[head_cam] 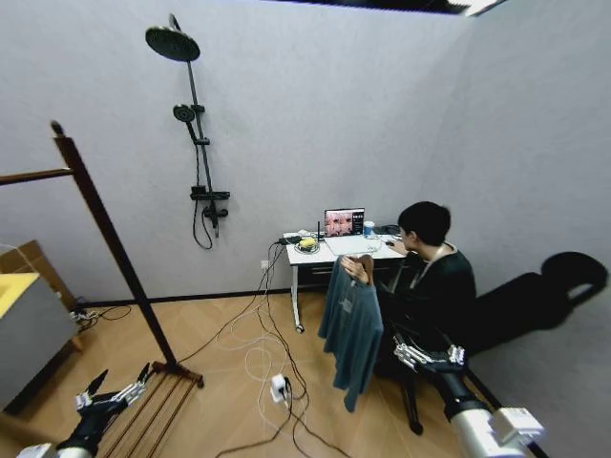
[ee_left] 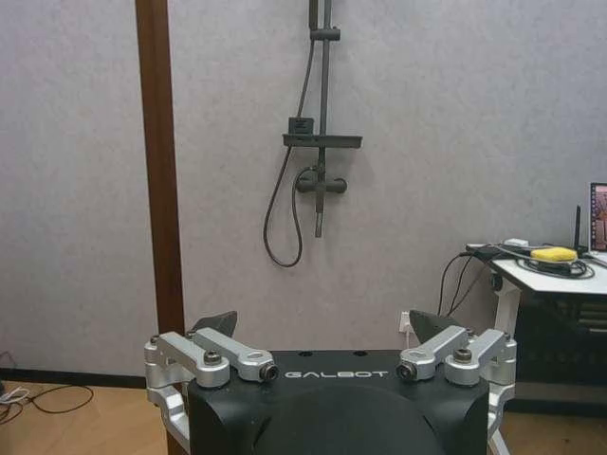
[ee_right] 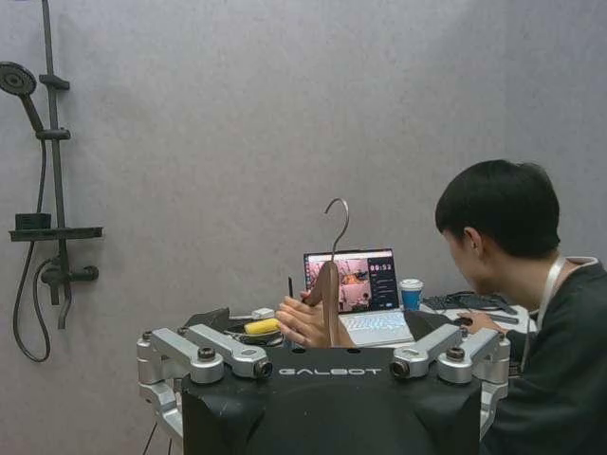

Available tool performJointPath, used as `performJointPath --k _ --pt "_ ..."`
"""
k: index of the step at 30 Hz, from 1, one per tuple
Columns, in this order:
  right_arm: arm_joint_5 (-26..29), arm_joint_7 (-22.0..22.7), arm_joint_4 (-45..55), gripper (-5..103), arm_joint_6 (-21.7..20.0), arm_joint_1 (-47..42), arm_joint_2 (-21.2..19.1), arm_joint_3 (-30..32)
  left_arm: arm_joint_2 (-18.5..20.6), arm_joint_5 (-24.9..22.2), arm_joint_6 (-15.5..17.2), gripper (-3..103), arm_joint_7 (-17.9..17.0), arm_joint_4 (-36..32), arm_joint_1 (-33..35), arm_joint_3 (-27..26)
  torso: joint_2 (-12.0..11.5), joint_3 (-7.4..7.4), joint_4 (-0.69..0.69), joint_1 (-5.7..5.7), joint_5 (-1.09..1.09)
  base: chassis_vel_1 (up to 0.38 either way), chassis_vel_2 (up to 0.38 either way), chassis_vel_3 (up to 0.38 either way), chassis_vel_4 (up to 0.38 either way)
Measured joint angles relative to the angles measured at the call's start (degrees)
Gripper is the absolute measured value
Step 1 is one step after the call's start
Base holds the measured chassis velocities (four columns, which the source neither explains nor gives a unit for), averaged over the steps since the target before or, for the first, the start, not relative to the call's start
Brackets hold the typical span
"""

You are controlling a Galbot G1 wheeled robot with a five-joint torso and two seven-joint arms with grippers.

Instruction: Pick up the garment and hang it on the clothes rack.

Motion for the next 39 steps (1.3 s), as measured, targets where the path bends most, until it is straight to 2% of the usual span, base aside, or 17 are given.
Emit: performJointPath --k 3,4,8,9,10,14,15,18,23,25,39 --pt "-0.15 0.10 -0.41 100 0.04 0.27 -0.10 0.03 0.01 0.00 0.00 100 0.00 -0.01 0.00 0.00 0.00 0.00 0.00 0.00 0.07 -0.352 0.362 0.351 -0.365" --pt "-0.41 0.41 -0.56 100 0.14 0.42 0.02 -0.02 0.00 0.00 0.00 100 0.02 0.00 0.00 0.00 0.00 0.00 -0.01 0.00 0.01 -0.341 0.326 0.366 -0.373" --pt "-1.59 1.35 -0.71 100 0.50 0.57 0.24 -0.05 0.01 0.00 0.00 100 0.04 0.00 -0.01 0.01 -0.02 0.01 -0.04 0.04 -0.01 -0.322 0.310 0.303 -0.315" --pt "-2.19 2.62 -0.50 100 0.18 0.63 0.36 -0.12 0.01 0.00 0.00 100 0.00 -0.01 -0.02 -0.01 -0.02 0.02 0.00 0.06 0.08 -0.226 0.301 0.285 -0.191" --pt "-2.87 3.89 0.41 100 -0.73 0.47 0.60 -0.25 0.01 0.00 0.00 100 0.01 -0.01 -0.02 0.00 -0.03 0.03 0.02 0.08 -0.01 -0.164 0.158 0.166 -0.040" --pt "-4.77 5.97 2.62 100 -3.54 -0.13 1.22 -0.37 0.01 0.00 0.00 100 -0.02 -0.01 -0.01 0.00 -0.03 0.02 0.00 0.08 0.02 -0.133 0.143 0.054 -0.024" --pt "-5.49 6.75 3.08 100 -4.53 -0.14 1.34 -0.18 0.01 0.00 0.00 100 0.00 -0.01 -0.02 0.00 -0.02 0.01 -0.07 0.05 0.01 -0.058 0.019 -0.009 -0.046" --pt "-4.95 7.17 1.63 100 -5.22 0.93 0.84 1.20 0.00 0.00 0.00 100 0.02 -0.01 0.00 0.00 0.02 -0.01 -0.02 -0.05 0.03 0.002 -0.009 -0.020 -0.001" --pt "-0.76 4.83 -2.15 100 -4.56 3.35 -0.48 2.48 -0.01 0.00 0.00 100 0.00 -0.01 0.02 0.00 0.04 -0.02 0.00 -0.08 0.02 0.105 -0.044 -0.053 0.070" --pt "1.21 1.90 -6.91 100 -3.07 7.83 -2.01 2.76 -0.01 0.00 0.00 100 -0.01 -0.01 0.02 0.00 0.03 -0.01 -0.01 -0.06 0.03 0.000 0.000 0.000 0.000" --pt "3.87 -3.35 -19.03 100 -2.22 18.52 -4.65 -1.15 0.00 0.00 0.00 100 0.00 0.00 0.00 0.00 -0.01 0.01 0.00 0.01 0.03 0.000 0.000 0.000 0.000"
